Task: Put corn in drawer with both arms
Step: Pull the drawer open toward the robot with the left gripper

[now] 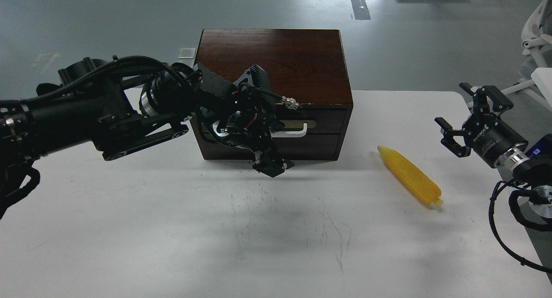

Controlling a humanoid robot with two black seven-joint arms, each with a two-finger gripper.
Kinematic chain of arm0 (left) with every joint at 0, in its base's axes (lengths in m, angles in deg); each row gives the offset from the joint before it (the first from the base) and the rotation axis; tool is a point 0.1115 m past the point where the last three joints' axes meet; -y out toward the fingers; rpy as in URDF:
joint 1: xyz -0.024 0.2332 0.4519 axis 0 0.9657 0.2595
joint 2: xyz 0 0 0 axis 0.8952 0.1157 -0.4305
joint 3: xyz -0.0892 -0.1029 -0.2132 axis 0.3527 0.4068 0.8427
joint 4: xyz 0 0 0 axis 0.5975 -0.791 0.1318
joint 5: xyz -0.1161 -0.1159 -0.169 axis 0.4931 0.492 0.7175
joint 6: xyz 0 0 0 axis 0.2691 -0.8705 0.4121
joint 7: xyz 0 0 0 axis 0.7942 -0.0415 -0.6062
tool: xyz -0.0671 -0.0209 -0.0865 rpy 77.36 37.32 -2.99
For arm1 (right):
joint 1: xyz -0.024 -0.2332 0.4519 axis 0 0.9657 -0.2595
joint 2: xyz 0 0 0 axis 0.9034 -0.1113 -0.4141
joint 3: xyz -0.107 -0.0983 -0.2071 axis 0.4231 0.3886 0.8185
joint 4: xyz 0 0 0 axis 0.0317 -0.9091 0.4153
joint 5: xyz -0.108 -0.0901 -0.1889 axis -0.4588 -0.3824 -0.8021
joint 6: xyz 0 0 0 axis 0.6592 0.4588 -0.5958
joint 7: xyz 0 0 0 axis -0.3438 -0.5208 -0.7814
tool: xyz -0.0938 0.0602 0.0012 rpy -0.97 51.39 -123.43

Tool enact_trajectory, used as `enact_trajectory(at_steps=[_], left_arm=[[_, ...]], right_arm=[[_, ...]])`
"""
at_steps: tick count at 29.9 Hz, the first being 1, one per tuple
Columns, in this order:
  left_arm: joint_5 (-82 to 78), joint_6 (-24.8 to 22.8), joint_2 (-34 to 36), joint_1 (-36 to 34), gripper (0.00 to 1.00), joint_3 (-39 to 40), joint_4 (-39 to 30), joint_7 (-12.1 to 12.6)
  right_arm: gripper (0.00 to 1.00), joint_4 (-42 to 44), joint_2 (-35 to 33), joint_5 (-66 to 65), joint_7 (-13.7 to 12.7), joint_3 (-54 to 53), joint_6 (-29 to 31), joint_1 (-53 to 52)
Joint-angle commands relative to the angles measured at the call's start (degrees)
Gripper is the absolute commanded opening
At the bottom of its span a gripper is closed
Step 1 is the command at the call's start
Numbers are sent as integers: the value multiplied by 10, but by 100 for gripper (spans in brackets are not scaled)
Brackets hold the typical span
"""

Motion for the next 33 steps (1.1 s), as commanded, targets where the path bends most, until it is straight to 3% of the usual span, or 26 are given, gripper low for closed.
enact_trajectory(at_steps=[1,22,33], left_arm=[[0,0,1,1,99,-4,5,0],[12,0,3,4,99,-28,-20,0],[48,0,55,3,99,-47,-132,0]], right_arm=[[100,0,0,0,0,0,0,0],[100,0,-3,1,0,-1,0,2],[100,0,-3,1,0,-1,0,3]])
